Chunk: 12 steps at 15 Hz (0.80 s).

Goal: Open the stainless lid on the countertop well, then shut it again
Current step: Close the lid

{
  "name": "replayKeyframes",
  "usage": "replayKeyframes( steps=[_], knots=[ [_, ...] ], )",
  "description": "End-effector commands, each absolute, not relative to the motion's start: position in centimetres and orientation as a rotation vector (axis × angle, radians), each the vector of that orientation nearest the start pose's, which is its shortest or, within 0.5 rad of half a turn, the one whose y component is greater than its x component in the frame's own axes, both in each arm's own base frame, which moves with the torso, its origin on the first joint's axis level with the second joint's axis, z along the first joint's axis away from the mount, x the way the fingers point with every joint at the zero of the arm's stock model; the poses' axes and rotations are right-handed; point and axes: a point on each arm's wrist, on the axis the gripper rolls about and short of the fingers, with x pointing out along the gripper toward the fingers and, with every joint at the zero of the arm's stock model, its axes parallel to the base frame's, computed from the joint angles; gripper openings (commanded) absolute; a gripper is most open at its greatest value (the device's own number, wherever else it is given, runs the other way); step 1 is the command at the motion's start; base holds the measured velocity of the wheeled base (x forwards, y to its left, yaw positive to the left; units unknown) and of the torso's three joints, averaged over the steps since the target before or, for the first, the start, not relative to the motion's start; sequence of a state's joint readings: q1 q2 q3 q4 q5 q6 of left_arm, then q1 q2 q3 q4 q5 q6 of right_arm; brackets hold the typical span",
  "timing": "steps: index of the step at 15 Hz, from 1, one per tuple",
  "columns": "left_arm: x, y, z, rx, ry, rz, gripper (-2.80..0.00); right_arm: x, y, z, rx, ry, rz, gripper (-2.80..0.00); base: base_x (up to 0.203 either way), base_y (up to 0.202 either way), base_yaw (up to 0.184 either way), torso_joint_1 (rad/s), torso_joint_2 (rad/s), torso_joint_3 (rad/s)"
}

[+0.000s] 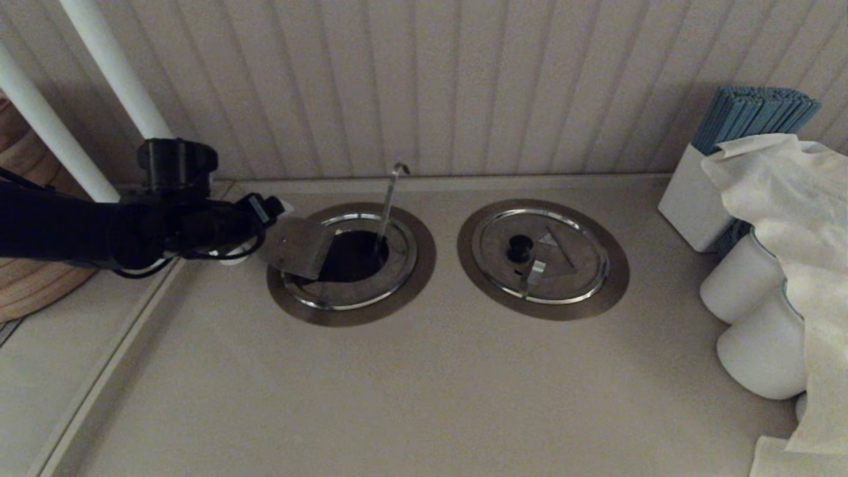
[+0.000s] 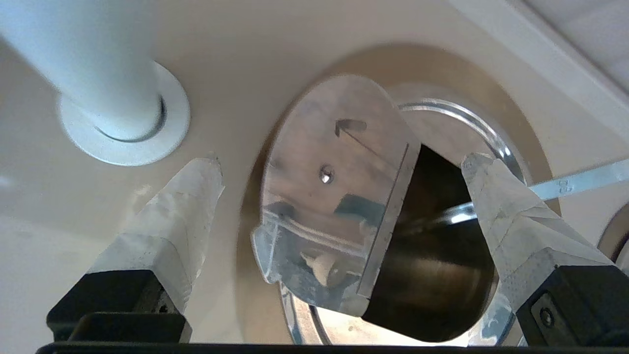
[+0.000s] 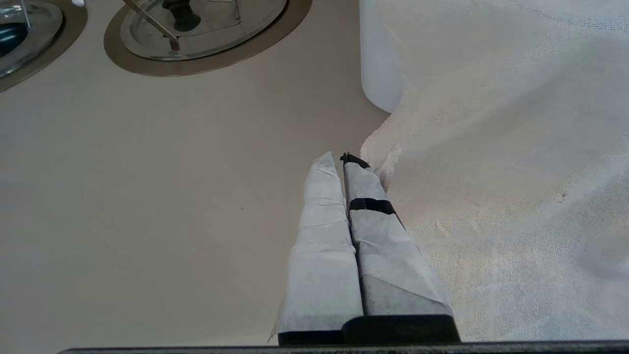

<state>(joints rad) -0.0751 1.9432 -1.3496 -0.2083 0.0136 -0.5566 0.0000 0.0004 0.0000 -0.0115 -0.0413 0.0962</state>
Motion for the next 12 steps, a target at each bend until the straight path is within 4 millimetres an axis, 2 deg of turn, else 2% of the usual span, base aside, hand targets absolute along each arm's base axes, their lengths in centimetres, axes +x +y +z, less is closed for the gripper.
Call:
replayKeyframes(
  steps=[1,6,8,12],
  knots=[
    [39.3,-3.1,19.8,-0.533,0.411,0.051,0.00,-2.3,-0.1,7.7,0.096,-0.013,-0.041,-2.80,0.000,0.000,0.000,0.000,0.00,0.000],
    [39.9,-4.6,17.7,-0.513,0.470,0.034,0.00,-2.3,-0.1,7.7,0.096,-0.013,-0.041,-2.80,0.000,0.000,0.000,0.000,0.00,0.000],
    [39.9,-4.6,17.8,-0.517,0.471,0.032,0.00,-2.3,-0.1,7.7,0.097,-0.013,-0.041,-2.80,0.000,0.000,0.000,0.000,0.00,0.000],
    [38.6,-5.6,19.3,-0.519,0.446,-0.008,0.00,-2.3,-0.1,7.7,0.097,-0.013,-0.041,-2.80,0.000,0.000,0.000,0.000,0.00,0.000]
  ],
)
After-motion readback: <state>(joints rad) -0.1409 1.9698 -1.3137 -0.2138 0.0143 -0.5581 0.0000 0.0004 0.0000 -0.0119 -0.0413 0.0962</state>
